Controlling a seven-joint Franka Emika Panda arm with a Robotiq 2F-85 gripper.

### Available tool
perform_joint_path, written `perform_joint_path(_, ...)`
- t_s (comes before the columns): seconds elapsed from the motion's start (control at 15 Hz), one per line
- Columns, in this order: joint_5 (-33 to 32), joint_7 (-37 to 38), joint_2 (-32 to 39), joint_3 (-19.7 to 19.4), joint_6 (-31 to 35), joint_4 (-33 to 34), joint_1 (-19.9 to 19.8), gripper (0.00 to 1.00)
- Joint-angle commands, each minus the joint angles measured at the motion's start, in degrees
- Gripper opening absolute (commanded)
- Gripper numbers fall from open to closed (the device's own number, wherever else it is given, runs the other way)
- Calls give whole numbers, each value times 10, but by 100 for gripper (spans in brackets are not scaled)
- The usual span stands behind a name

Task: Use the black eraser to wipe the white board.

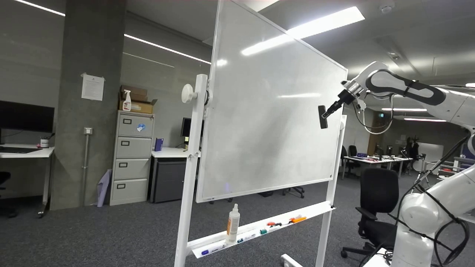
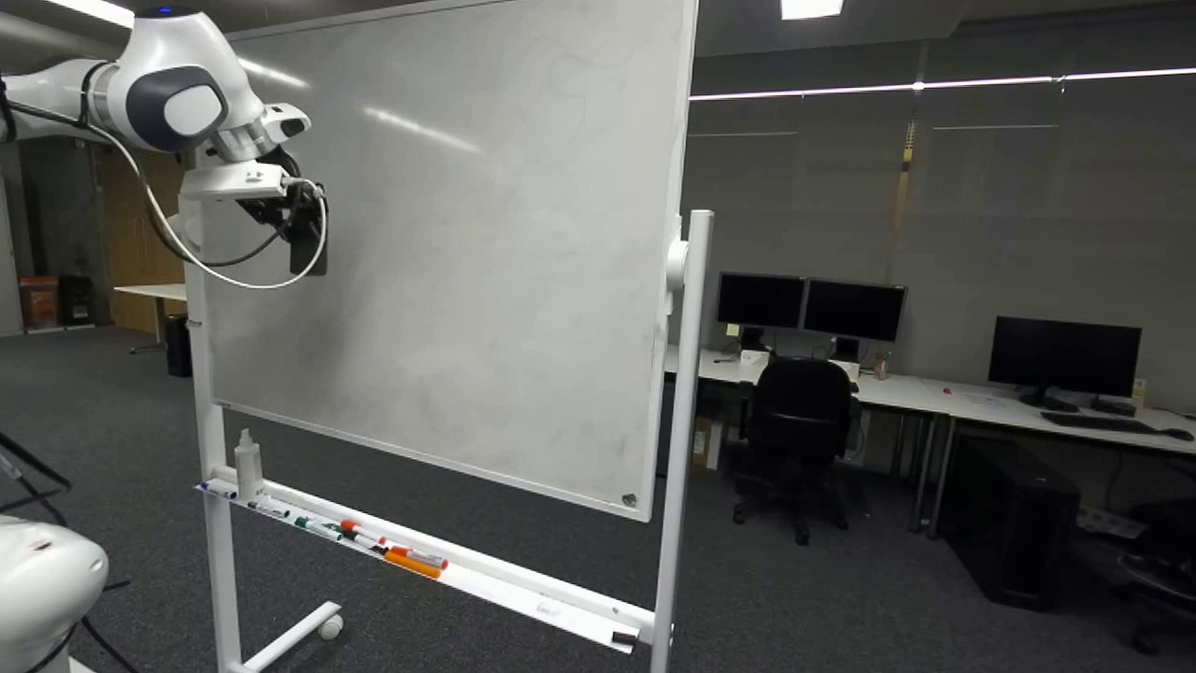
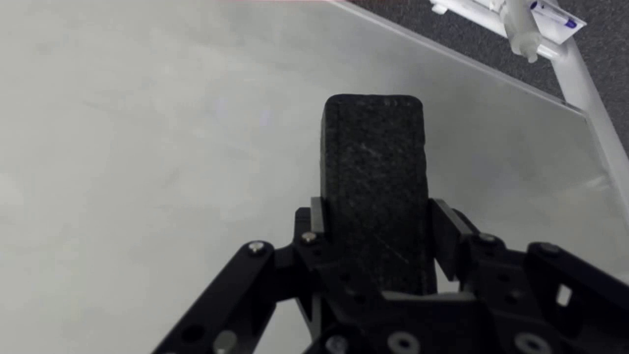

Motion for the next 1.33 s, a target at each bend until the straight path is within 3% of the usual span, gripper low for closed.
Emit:
perform_joint_path(0.0,-24,11,14,-22,-72,12,-59,30)
perform_joint_path(0.07,-27,12,18,-31,-75,11,-72,30)
perform_joint_path(0.33,-6,-3,47,-83,90,7,-98,30)
perform_joint_path(0.4,-11,-2,26,-62,38,-4,-96,55)
perform_joint_path(0.53,-9,-4,40,-80,73,-2,-101,55)
perform_joint_path(0.93,-8,-4,45,-80,79,-1,-101,55)
perform_joint_path(1.0,-10,3,43,-73,88,-13,-103,30)
perform_joint_path(1.27,8,159,23,-12,77,-93,-136,30)
